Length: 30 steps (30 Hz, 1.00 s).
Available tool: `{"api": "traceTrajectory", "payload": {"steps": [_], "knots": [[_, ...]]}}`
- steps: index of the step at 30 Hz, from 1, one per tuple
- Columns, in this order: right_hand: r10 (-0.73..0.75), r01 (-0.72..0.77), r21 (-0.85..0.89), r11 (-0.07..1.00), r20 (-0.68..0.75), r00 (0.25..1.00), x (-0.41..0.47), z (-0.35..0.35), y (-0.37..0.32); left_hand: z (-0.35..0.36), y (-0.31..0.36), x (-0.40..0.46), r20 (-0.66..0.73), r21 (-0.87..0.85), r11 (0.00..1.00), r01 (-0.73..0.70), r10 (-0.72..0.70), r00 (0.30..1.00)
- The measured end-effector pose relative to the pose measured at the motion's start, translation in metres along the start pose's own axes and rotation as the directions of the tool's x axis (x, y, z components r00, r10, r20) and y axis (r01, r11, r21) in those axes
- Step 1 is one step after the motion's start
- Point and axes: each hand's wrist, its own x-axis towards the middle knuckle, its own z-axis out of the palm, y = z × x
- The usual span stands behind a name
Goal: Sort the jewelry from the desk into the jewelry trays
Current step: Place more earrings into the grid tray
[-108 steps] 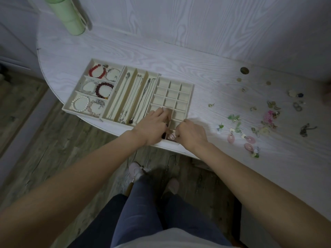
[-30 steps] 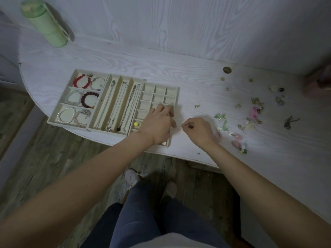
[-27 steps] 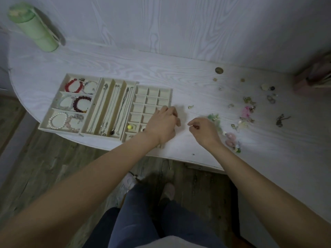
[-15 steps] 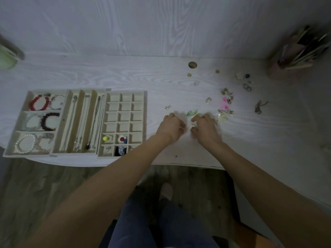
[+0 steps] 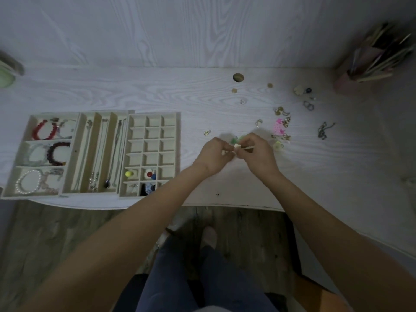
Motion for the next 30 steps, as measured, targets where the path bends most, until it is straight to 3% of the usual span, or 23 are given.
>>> {"api": "traceTrajectory", "payload": {"steps": [5, 9, 14, 18, 22, 25, 30], "knots": [[0.072, -0.119, 0.402, 0.908, 0.129, 0.989, -0.005, 0.006, -0.034, -0.041, -0.001, -0.029, -0.002, -0.244, 0.97, -0.004, 0.004, 1.0], [-0.014, -0.087, 0.377, 0.922, 0.257, 0.966, -0.012, 0.019, -0.058, -0.064, -0.014, -0.053, -0.046, -0.293, 0.956, 0.019, -0.034, 0.998], [-0.015, -0.195, 0.462, 0.865, 0.413, 0.91, -0.025, 0.049, -0.077, -0.081, -0.041, -0.081, -0.214, -0.133, 0.99, 0.051, -0.079, 0.974], [-0.062, -0.118, 0.37, 0.921, 0.439, 0.897, -0.031, 0.068, -0.078, -0.086, -0.054, -0.098, -0.163, -0.289, 0.951, 0.11, -0.162, 0.973], [-0.081, -0.068, 0.302, 0.951, 0.456, 0.886, -0.038, 0.084, -0.082, -0.092, -0.068, -0.116, -0.092, -0.424, 0.903, 0.068, -0.118, 0.989], [-0.064, -0.112, 0.333, 0.936, 0.474, 0.878, -0.044, 0.092, -0.084, -0.093, -0.079, -0.122, -0.143, -0.318, 0.946, 0.057, -0.107, 0.984], [-0.06, -0.003, 0.134, 0.991, 0.462, 0.885, -0.046, 0.103, -0.077, -0.084, -0.089, -0.132, -0.193, -0.096, 0.988, 0.118, -0.135, 0.972]]}}
